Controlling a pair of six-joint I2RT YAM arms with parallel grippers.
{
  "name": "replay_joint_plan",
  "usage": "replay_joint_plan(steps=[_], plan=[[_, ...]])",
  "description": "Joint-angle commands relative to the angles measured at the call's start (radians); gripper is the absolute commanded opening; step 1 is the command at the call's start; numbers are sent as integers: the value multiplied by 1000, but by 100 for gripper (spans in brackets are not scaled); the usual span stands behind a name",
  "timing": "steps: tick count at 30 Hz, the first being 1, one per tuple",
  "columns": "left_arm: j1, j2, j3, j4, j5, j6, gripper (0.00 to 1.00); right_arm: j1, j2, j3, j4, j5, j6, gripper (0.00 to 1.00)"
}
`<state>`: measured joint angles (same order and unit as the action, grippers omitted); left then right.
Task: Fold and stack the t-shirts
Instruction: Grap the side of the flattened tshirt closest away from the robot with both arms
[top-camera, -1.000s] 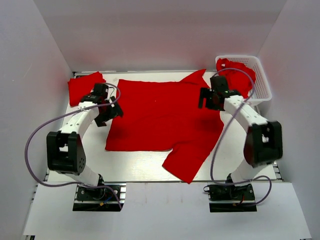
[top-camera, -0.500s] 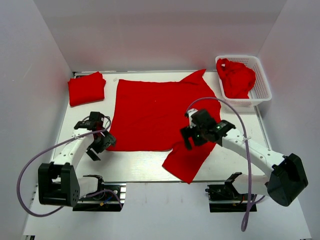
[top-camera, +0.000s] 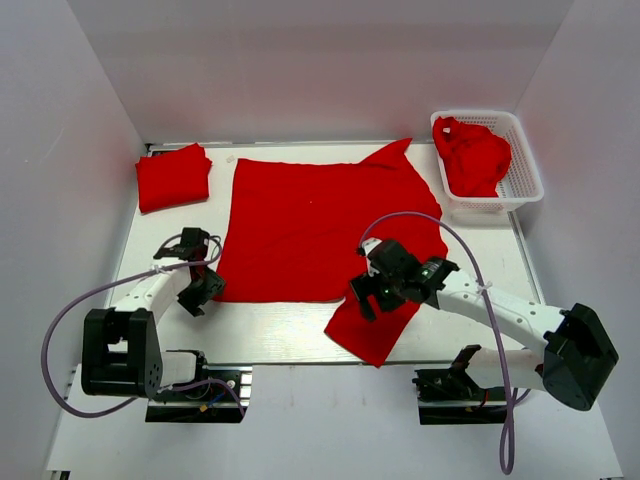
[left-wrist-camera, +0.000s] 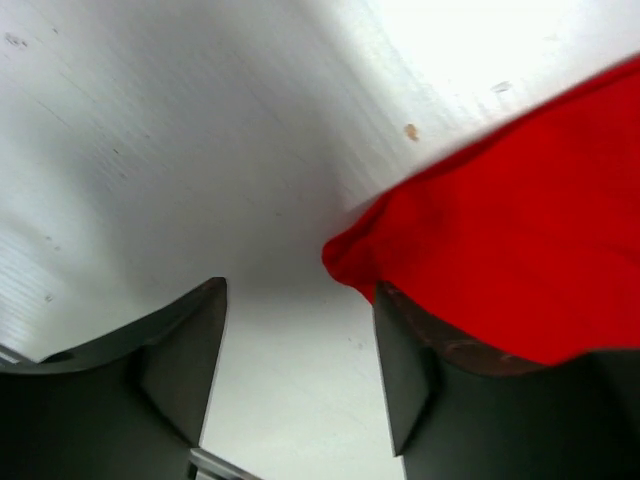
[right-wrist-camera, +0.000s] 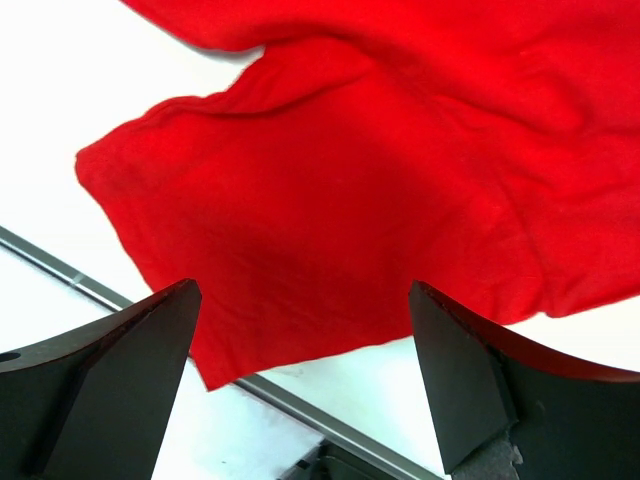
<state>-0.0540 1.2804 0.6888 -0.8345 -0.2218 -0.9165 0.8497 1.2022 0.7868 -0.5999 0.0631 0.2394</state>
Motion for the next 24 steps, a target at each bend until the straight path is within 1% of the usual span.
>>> replay_joint_plan(steps=[1, 5, 7, 10, 12, 13, 16, 18, 19, 22, 23, 24], plan=[[6, -10, -44, 107, 16, -5, 68, 37, 2, -14, 31, -8, 50, 90], [6, 10, -69, 173, 25, -5, 65, 60, 0, -20, 38, 9, 72, 90], [6, 10, -80, 217, 25, -5, 65, 69, 2, -27, 35, 1, 77, 90], [6, 10, -89, 245, 35, -5, 65, 87, 11, -38, 17, 1, 87, 90], [6, -12, -89, 255, 35, -5, 61, 95, 17, -37, 2, 21, 89, 90], [6, -12, -89, 255, 35, 10, 61, 95, 16, -37, -11, 29, 95, 90], [6, -32, -89, 255, 35, 19, 61, 100, 16, -34, 3, 43, 98, 90], [6, -32, -100, 279, 35, 31, 61, 101, 20, -40, 14, 26, 100, 90], [6, -32, -100, 290, 35, 31, 60, 100, 23, -40, 28, 18, 100, 90], [6, 17, -100, 299, 44, 41, 44, 100, 31, -43, 28, 12, 106, 90], [6, 39, -100, 299, 44, 41, 24, 100, 28, -43, 29, 9, 107, 90], [6, 48, -109, 299, 44, 41, 13, 98, 22, -47, 34, 1, 107, 90]])
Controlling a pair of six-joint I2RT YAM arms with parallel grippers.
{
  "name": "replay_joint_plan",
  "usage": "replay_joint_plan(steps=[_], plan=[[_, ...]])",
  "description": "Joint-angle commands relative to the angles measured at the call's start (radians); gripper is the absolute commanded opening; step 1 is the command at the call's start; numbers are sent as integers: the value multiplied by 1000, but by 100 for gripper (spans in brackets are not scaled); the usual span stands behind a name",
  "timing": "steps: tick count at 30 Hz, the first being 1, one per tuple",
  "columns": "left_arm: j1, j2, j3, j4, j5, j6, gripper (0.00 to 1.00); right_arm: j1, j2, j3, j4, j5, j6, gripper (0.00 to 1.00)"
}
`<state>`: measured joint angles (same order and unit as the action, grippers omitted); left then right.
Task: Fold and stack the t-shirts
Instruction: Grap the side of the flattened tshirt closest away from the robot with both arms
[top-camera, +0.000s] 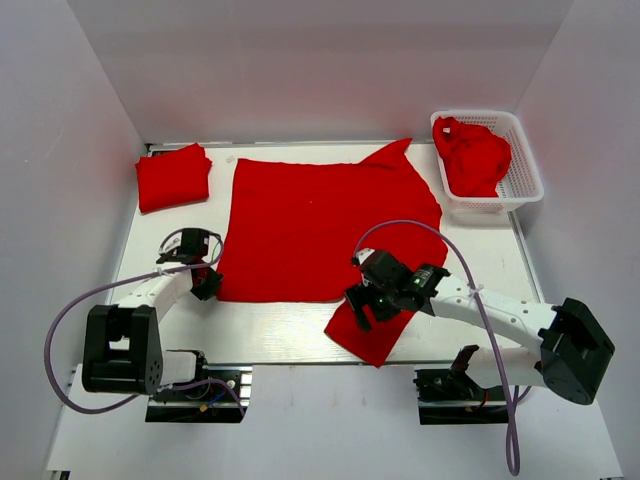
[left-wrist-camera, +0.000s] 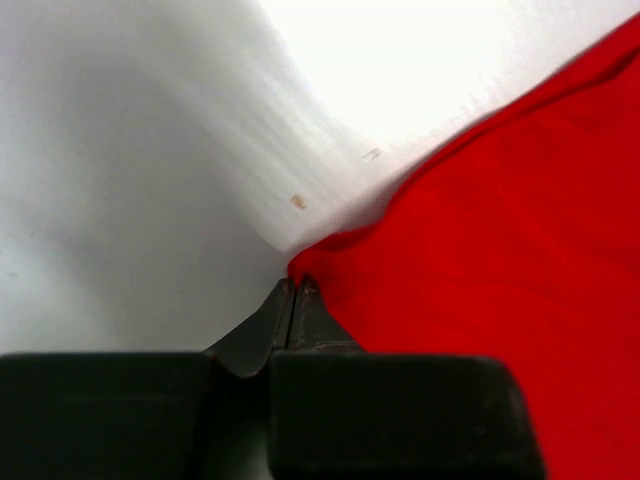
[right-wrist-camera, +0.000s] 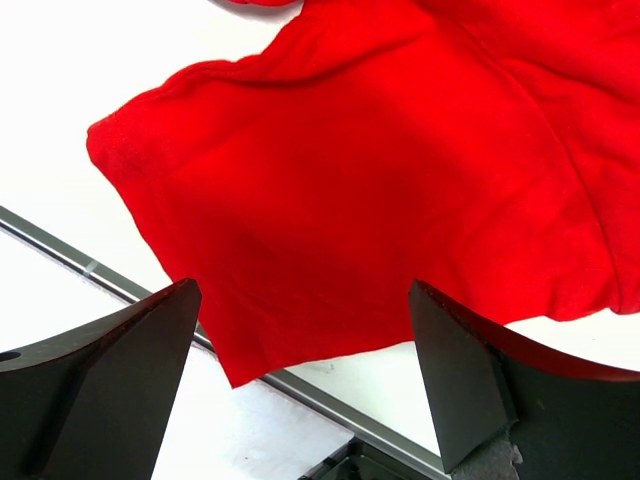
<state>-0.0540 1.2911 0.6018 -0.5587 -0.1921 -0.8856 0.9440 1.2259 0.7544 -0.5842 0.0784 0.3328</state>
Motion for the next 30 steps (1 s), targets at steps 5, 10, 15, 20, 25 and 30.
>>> replay_joint_plan(steps=[5, 10, 15, 20, 25, 30], plan=[[6, 50, -22, 11, 14, 10, 0, 15, -43, -56, 24, -126, -21, 90], [6, 28, -4, 0, 23, 37, 0, 97, -32, -56, 23, -167, -74, 90], [6, 50, 36, -46, 51, 56, 0, 193, 50, -10, -6, -30, -46, 90], [6, 59, 55, -55, 51, 85, 0, 298, 119, 40, 0, 122, -18, 90], [6, 36, 36, -55, 51, 85, 0, 352, 165, 46, 79, 207, 17, 88], [6, 27, 36, -64, 51, 85, 0, 400, 185, -30, 139, 210, 70, 84]])
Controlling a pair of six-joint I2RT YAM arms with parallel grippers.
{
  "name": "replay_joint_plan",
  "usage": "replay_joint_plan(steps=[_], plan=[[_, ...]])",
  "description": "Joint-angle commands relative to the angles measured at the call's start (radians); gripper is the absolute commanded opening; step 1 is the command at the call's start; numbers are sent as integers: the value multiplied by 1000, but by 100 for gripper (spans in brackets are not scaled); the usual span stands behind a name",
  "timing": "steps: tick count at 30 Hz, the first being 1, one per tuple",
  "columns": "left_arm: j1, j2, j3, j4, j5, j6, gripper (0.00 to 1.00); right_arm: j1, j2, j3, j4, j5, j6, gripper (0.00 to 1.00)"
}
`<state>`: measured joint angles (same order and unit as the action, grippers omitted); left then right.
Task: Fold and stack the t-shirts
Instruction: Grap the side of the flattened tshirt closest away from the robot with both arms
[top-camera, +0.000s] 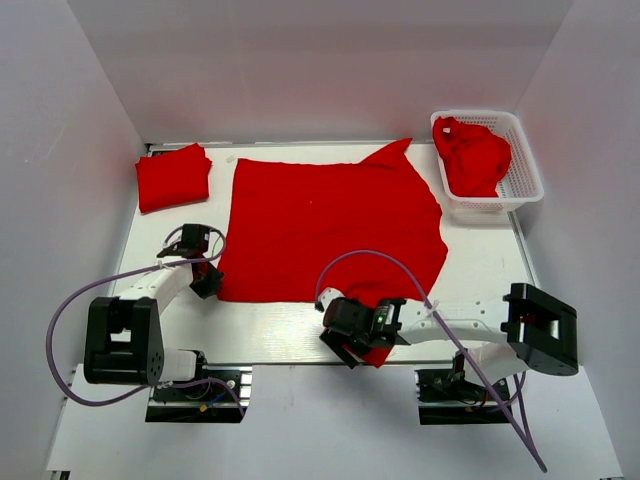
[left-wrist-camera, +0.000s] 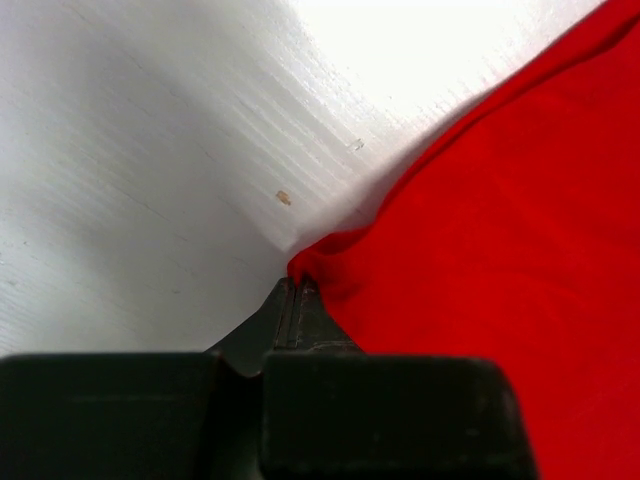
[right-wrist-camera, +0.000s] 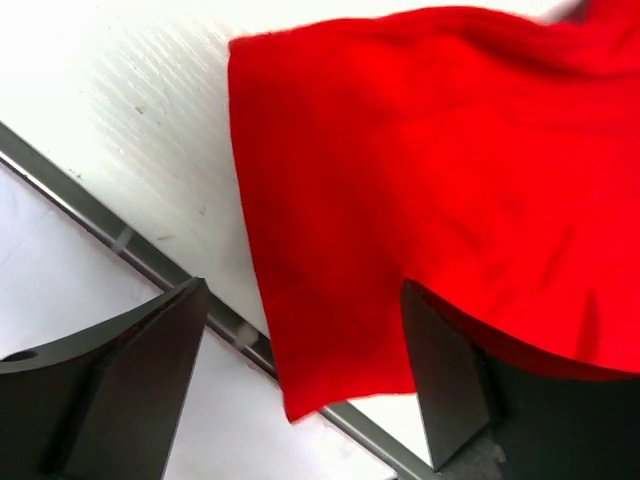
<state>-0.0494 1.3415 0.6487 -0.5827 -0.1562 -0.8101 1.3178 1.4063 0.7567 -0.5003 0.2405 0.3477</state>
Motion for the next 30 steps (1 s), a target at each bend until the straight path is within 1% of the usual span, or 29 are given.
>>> replay_joint_plan(steps=[1, 2, 4, 5, 6, 7, 8, 9, 10, 12, 14, 17, 22, 25, 27, 28, 29, 30], plan=[[2, -24, -11, -40, 15, 9, 0, 34, 6, -43, 78, 49, 66, 82], [2, -24, -20, -49, 15, 9, 0, 40, 6, -51, 85, 81, 76, 78], [2, -24, -20, -49, 3, 9, 0, 55, 10, -66, 82, 92, 114, 71], [2, -24, -20, -58, 3, 9, 0, 57, 14, -60, 69, 121, 123, 64], [2, -24, -20, -58, 3, 9, 0, 69, 19, -59, 65, 126, 129, 51], [2, -24, -20, -59, 3, 9, 0, 70, 19, -57, 62, 126, 138, 12], [2, -24, -20, -59, 3, 9, 0, 73, 25, -51, 56, 137, 148, 0], [2, -24, -20, -59, 3, 9, 0, 77, 43, -48, 42, 135, 146, 5], [2, -24, -20, -59, 3, 0, 0, 81, 51, -40, 36, 140, 154, 7], [2, -15, -20, -59, 3, 0, 0, 83, 74, -28, 16, 144, 154, 7], [2, -15, -20, -59, 15, 0, 0, 83, 82, -20, -1, 164, 169, 0], [2, -37, 2, -59, 24, 0, 0, 78, 60, -19, -49, 238, 240, 0], [-18, -102, 48, -82, 24, 0, 0, 51, -41, -28, -37, 336, 264, 0], [-18, -114, 74, -91, 55, 0, 0, 21, -91, -23, -20, 379, 215, 0], [-18, -114, 97, -100, 66, 0, 0, -20, -116, -16, -3, 393, 168, 0], [-18, -114, 97, -100, 66, 0, 0, -31, -131, -13, 20, 395, 156, 0], [-18, -105, 112, -114, 66, 0, 0, -69, -144, -14, 51, 388, 99, 0], [-18, -105, 126, -114, 75, 0, 0, -81, -147, -13, 66, 391, 80, 0]])
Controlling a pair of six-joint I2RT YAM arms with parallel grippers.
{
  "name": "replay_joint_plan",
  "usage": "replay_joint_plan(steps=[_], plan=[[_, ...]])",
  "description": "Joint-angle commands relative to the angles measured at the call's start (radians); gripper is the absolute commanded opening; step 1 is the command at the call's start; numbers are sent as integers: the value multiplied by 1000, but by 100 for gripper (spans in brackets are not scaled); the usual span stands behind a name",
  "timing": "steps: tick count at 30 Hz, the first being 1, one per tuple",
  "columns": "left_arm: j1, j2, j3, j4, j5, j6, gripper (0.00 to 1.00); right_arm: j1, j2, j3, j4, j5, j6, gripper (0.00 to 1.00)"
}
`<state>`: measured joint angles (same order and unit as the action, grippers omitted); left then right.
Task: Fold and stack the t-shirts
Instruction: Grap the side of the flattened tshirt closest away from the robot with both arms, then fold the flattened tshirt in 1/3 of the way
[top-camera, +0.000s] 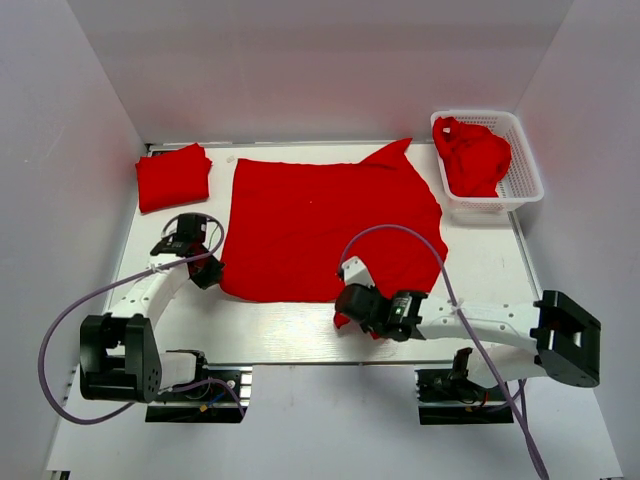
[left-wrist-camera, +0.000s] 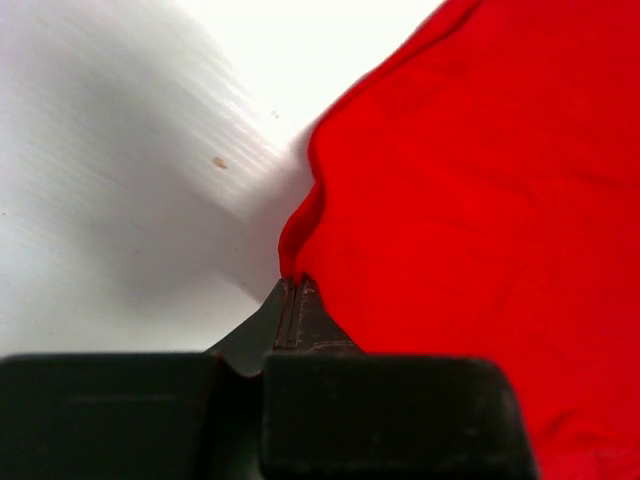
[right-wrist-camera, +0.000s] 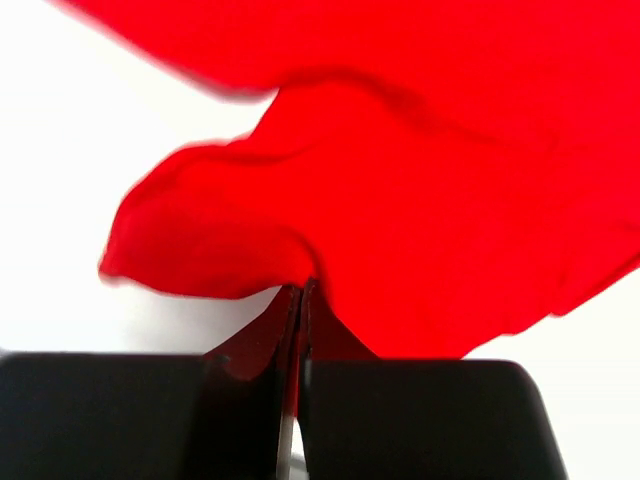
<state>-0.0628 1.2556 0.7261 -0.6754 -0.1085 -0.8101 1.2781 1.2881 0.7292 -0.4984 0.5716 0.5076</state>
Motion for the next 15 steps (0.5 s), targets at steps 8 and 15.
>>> replay_joint_plan(steps=[8, 15], plan=[[-5, 93, 177, -21, 18, 0, 0, -264, -9, 56, 254, 13, -300, 0], [-5, 235, 317, 2, 9, 0, 0, -397, 82, 170, 296, -1, -426, 0]])
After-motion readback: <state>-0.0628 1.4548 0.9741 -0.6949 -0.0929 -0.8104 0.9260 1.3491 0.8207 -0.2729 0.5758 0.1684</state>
